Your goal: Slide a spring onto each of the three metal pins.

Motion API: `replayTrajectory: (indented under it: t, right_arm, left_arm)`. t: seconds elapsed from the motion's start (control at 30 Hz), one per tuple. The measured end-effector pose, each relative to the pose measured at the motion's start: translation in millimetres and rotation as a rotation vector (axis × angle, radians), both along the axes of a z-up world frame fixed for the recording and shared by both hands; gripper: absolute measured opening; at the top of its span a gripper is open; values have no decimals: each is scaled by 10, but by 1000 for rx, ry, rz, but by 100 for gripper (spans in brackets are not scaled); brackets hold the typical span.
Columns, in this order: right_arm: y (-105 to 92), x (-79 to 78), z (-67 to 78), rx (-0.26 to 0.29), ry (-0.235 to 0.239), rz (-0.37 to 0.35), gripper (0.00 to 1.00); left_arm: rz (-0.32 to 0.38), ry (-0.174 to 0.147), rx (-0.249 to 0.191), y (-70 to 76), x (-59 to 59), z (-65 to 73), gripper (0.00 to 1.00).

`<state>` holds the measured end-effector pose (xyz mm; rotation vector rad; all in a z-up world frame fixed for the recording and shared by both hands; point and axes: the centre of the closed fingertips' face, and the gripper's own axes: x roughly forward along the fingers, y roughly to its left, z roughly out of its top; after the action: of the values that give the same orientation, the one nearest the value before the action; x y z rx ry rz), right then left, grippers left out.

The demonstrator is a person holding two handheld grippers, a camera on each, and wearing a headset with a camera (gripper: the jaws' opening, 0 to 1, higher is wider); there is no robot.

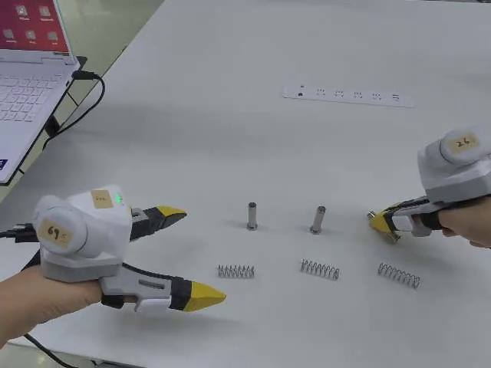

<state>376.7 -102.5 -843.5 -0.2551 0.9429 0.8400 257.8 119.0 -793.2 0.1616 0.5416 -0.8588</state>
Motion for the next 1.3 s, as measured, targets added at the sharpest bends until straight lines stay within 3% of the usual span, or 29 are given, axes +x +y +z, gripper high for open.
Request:
replayTrajectory:
  t: [0.7,1.3]
  right_arm:
    - [-14,-17,204,79,-65,-3,5]
    - [-6,-12,295,125,-130,0,5]
  left_arm:
    - [0,-3,-9,-27,4,14,82]
    - [6,-8,-17,-51,13,21,82]
